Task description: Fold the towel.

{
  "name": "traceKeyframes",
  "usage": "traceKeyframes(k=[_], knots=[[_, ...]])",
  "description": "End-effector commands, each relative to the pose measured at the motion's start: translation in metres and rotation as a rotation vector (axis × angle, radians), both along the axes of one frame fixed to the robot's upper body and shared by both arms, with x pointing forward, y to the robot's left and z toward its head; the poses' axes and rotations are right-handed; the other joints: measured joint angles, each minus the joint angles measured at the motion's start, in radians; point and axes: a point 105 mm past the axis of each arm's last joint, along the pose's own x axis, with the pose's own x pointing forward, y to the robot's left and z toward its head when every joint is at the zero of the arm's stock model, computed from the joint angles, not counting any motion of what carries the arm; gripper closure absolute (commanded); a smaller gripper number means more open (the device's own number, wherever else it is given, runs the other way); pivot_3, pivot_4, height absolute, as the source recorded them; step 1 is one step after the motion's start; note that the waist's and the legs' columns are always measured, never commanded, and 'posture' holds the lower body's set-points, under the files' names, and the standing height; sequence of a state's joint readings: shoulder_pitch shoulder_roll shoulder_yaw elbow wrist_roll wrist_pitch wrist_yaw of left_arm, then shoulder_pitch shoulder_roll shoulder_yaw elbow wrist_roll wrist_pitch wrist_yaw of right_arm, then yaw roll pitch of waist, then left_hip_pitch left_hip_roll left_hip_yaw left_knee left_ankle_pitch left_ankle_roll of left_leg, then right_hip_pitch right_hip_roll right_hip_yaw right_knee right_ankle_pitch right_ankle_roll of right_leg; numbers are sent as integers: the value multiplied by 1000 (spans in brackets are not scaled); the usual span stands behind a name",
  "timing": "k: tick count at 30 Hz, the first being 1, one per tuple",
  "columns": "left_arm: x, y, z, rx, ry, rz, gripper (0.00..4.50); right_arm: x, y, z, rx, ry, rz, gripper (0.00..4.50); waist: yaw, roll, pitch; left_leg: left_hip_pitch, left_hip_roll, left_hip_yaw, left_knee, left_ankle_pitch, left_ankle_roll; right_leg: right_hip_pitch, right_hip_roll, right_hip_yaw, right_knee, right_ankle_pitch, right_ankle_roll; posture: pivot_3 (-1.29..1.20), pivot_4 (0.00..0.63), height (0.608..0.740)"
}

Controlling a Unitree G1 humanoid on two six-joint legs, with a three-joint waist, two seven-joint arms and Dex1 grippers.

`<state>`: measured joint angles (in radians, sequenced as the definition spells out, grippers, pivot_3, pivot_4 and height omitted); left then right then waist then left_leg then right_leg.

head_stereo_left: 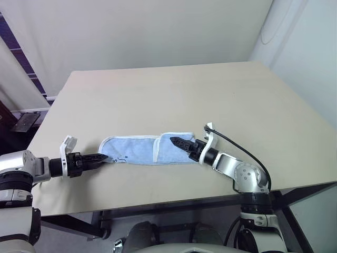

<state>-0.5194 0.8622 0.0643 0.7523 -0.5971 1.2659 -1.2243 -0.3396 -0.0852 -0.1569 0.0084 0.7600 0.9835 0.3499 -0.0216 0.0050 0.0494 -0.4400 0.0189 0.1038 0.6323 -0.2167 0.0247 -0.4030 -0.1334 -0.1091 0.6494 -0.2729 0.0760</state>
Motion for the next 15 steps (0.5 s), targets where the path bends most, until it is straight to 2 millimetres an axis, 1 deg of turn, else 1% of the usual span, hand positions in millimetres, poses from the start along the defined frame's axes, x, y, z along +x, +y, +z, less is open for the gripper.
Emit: traceKeyframes(k=[1, 2, 3, 4, 7, 13, 15], knots=[[6, 6, 10, 10, -35, 23, 3570, 7, 1, 12, 20, -42, -11, 230, 1, 0, 0, 0, 0, 0, 0, 0, 0, -1, 0, 0, 0, 1, 1, 0, 0, 716], [6, 6, 10, 9, -36, 22, 3980, 8, 1, 12, 19, -41, -12, 230, 1, 0, 0, 0, 0, 0, 1, 0, 0, -2, 0, 0, 0, 1, 2, 0, 0, 716], [6, 5, 11, 6, -38, 21, 4272, 8, 1, 12, 18, -41, -12, 230, 1, 0, 0, 0, 0, 0, 1, 0, 0, -2, 1, 0, 0, 1, 2, 0, 0, 716], [7, 4, 11, 2, -39, 19, 4460, 8, 1, 12, 16, -40, -12, 230, 1, 0, 0, -1, 0, 0, 2, 1, 0, -3, 1, 0, 0, 1, 2, 0, 0, 716], [6, 1, 11, 8, -49, 1, 4460, 8, 0, 11, 11, -40, -11, 230, 1, -1, 0, -1, 0, 1, 2, 0, 0, -3, 1, 0, 0, 1, 2, 0, 0, 716], [6, 3, 24, -5, -110, -15, 4460, 5, 1, 9, -8, -46, 4, 230, 1, -1, 0, -1, 0, 1, 2, 0, 0, -4, 0, 0, 0, 1, 1, 0, 0, 716], [5, 6, 27, 27, -145, -29, 4460, 4, 2, 11, -12, -60, 14, 230, 1, -1, 0, -1, 0, 1, 2, 0, 0, -4, 0, 0, 0, 1, 1, 0, 0, 716]])
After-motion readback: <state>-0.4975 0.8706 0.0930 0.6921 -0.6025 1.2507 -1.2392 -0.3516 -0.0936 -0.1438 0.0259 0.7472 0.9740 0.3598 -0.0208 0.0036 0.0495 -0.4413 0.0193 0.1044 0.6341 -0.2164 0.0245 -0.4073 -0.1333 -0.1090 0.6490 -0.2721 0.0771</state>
